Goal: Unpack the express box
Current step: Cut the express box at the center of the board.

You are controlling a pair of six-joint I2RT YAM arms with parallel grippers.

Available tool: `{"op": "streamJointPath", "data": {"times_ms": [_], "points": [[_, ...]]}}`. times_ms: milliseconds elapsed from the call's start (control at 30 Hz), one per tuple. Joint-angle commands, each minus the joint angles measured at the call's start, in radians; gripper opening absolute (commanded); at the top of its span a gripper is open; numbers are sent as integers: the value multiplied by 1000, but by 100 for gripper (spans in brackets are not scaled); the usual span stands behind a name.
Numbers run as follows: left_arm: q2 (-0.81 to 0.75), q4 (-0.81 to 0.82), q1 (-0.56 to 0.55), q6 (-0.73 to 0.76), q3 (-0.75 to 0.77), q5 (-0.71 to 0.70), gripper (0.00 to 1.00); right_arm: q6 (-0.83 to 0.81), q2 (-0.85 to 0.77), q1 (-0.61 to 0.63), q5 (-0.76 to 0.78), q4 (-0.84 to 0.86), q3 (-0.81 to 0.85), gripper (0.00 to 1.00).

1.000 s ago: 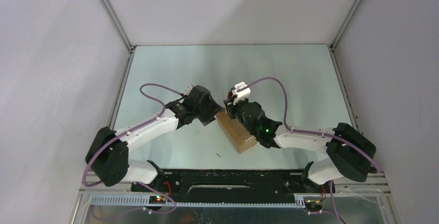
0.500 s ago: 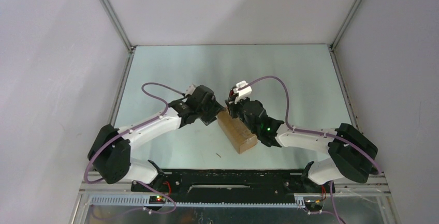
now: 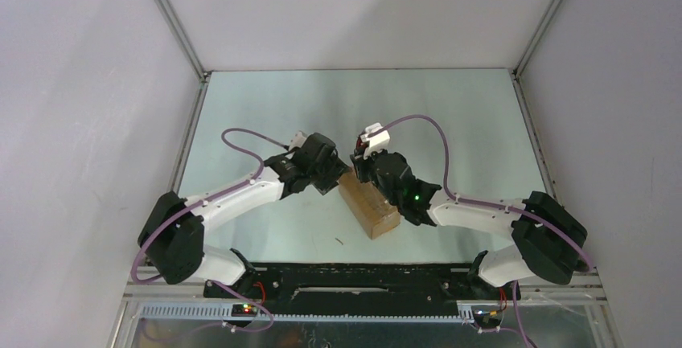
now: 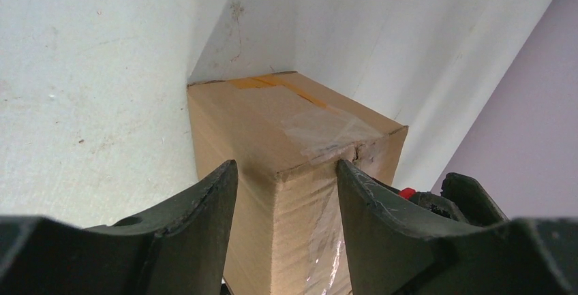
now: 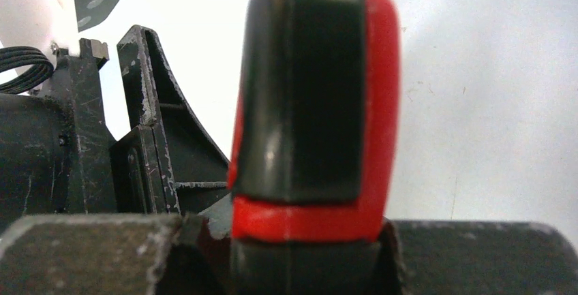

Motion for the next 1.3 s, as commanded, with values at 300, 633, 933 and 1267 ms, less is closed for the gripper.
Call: {"op": "streamJointPath", "data": {"times_ms": [300,633,933,1267], "points": [[35,-149,-10,-11,6,-111,57,50,-55,25,43,-115,39,0],[39,-151,-11,-25,11,-122,56,103,-62,53,63,-194,24,0],[39,-152,-13,-28,15,-125,56,123,-55,76,88,-195,-16,0],[44,-155,-12,-27,23,-125,56,117,-52,101,118,-177,-65,0]]}}
